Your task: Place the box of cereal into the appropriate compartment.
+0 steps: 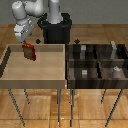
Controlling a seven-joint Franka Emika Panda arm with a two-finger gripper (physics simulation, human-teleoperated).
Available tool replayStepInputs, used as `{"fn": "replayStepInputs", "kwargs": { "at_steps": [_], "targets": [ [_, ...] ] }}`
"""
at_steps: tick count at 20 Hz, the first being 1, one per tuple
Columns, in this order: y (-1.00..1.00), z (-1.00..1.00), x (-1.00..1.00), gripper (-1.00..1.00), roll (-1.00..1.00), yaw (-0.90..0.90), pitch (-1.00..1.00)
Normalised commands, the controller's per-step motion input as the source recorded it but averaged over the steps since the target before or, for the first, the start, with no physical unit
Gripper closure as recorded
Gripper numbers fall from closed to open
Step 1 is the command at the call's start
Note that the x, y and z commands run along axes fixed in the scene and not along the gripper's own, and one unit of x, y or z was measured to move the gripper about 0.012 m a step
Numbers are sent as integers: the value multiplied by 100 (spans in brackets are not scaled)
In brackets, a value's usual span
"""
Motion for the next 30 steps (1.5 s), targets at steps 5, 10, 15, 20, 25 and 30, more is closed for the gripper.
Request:
{"fn": "replayStepInputs", "kwargs": {
  "at_steps": [5, 10, 15, 20, 25, 30],
  "targets": [
    [0, 0, 60, -100, 0, 0, 0],
    [0, 0, -40, -100, 0, 0, 0],
    [0, -20, 0, -100, 0, 0, 0],
    [0, -60, -20, -100, 0, 0, 0],
    [0, -60, 0, -100, 0, 0, 0],
    [0, -20, 0, 100, 0, 0, 0]
  ]
}}
